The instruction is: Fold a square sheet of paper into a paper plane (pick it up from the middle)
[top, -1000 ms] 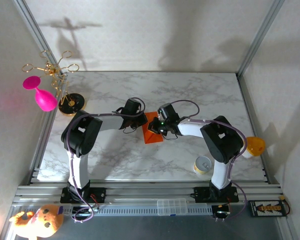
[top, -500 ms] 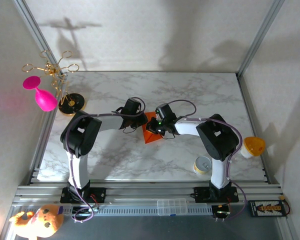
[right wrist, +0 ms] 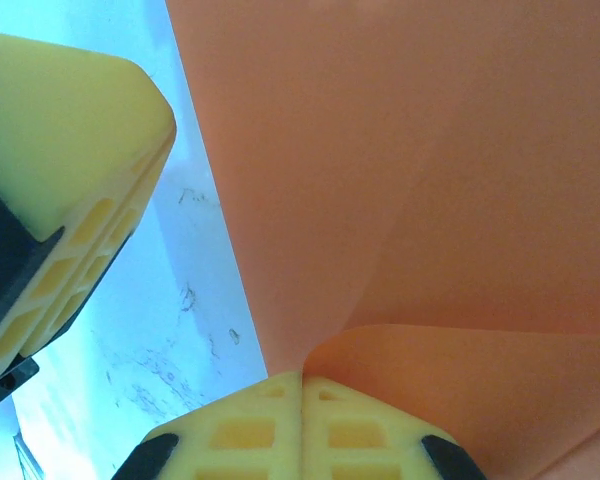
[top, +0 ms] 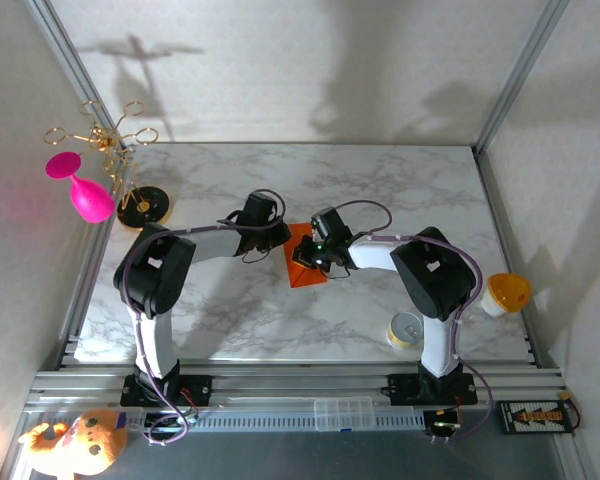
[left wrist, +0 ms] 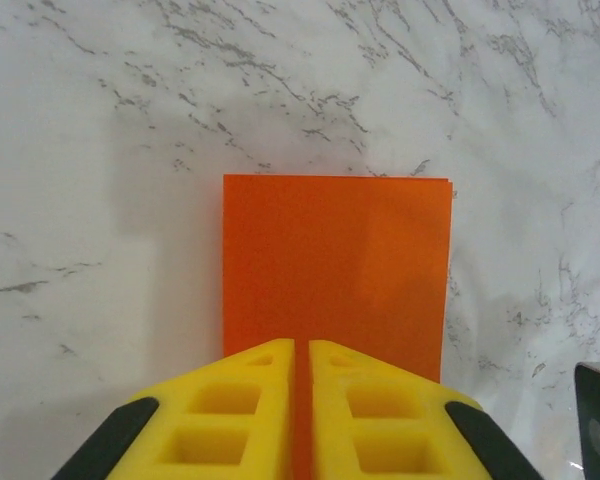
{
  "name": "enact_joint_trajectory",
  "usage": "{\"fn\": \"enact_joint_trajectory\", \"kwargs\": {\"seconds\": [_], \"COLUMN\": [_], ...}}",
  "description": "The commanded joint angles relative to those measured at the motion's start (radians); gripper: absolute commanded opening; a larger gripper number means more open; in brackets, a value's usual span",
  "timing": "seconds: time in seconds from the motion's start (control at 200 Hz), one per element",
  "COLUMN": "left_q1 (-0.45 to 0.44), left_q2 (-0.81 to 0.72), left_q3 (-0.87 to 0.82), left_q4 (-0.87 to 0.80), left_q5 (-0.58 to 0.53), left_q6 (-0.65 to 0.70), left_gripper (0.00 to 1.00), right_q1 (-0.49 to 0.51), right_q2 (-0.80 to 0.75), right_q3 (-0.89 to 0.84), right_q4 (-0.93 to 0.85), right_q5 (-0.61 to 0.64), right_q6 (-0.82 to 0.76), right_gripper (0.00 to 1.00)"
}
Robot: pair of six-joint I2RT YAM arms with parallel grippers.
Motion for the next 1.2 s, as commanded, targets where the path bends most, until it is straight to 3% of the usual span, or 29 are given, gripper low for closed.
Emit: {"fn": "enact_joint_trajectory", "kwargs": {"seconds": [0.0, 1.197], "left_q1": [0.006, 0.006], "left_q2": [0.029, 0.031], "left_q3": [-0.004, 0.007], "left_q4": [-0.017, -0.039], "left_q5": [-0.002, 0.000], "left_q6": [-0.006, -0.006], "left_gripper": [0.12, 0.11], "right_q1": [0.008, 0.008], "right_q2": [-0.020, 0.021], "right_q3": [-0.007, -0.009], "right_q4": [-0.026, -0.042], "right_q5": [0.046, 0.035], "right_q6": [0.001, 0.030], "right_gripper": [0.00, 0.00]}}
